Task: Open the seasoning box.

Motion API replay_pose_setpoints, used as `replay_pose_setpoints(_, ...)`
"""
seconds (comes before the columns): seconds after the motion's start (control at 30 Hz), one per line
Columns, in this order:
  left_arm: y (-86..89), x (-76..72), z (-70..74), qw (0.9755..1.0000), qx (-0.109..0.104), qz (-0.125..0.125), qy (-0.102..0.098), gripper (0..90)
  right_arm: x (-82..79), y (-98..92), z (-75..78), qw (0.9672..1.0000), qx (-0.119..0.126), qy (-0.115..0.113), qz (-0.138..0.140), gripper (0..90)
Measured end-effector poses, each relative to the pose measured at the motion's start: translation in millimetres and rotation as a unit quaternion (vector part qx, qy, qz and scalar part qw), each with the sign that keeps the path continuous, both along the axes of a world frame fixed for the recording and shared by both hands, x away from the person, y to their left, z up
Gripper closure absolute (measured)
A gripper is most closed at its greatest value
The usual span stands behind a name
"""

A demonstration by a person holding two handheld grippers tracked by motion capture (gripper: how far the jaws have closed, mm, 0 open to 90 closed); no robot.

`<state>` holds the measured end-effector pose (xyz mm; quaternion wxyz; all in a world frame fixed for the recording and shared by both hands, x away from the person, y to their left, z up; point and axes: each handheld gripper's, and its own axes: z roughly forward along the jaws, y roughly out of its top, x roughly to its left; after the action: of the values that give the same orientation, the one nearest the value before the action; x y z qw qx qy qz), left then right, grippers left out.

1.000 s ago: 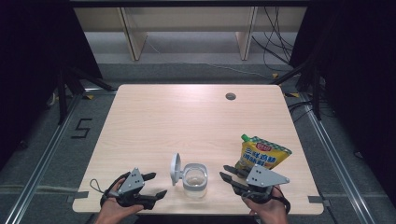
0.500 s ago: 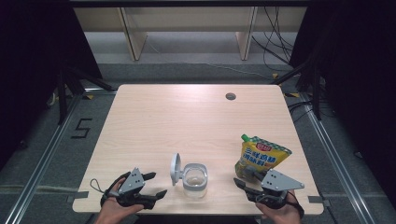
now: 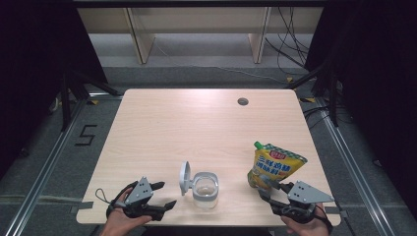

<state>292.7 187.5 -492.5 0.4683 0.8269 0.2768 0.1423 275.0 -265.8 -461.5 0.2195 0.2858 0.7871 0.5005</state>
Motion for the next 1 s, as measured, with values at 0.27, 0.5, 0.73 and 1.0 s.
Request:
replay_pose_setpoints(0.27,-1.6,-2.2,-0.9,0.9999,-0.007,0.008,0.012,25.1,-1.7,-17.4,-3.6,0.9994,0.001,0.023,-0.025,51.4)
replay_pose_setpoints(0.5,-1.3,-1.2,-0.3,0.9999,-0.005,0.006,0.008,25.1,-4.2,-26.6,-7.3,0.9977,0.004,0.048,-0.047,51.5)
replay_pose_setpoints(0.73,-2.9,-2.2,-0.8,0.9998,-0.015,0.008,0.012,25.2,-1.9,-37.3,-9.3,0.9976,0.002,0.041,-0.056,52.2)
replay_pose_setpoints(1.0,-3.4,-3.2,-1.0,0.9998,-0.014,0.010,0.012,25.3,-1.7,-49.1,-12.1,0.9951,-0.002,0.050,-0.086,50.4)
